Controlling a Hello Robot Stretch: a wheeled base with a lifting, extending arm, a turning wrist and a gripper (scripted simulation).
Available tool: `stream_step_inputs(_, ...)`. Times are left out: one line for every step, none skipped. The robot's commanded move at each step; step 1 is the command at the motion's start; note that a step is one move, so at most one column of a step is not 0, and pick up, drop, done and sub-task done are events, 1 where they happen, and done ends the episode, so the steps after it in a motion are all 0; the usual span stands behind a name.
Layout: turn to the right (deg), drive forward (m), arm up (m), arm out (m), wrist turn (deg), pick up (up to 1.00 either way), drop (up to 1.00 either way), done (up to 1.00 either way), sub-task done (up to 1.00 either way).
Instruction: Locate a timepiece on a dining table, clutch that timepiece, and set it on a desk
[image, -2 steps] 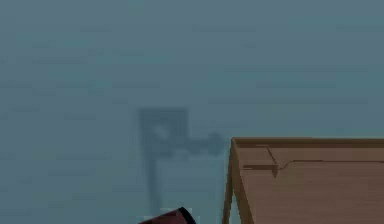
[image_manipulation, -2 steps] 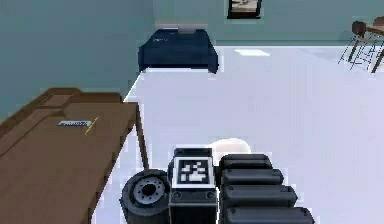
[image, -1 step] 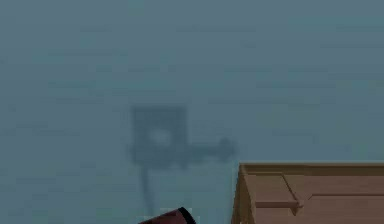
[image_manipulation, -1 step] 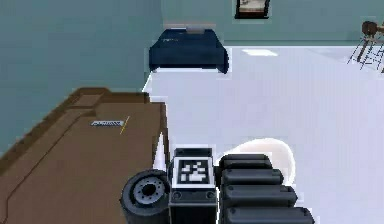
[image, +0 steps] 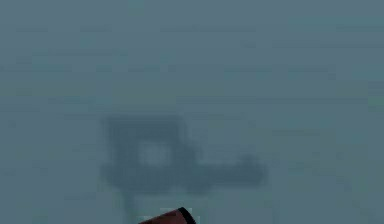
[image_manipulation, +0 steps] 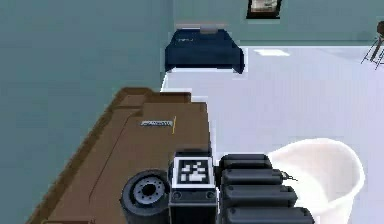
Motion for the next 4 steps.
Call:
stream_step_inputs(45.0, 0.0, 0.0, 0.0, 0.0, 0.0, 0.0, 0.0, 0.0)
stream_step_inputs(45.0, 0.0, 0.0, 0.0, 0.0, 0.0, 0.0, 0.0, 0.0)
stream_step_inputs(45.0, 0.0, 0.0, 0.0, 0.0, 0.0, 0.0, 0.0, 0.0)
stream_step_inputs(45.0, 0.0, 0.0, 0.0, 0.0, 0.0, 0.0, 0.0, 0.0)
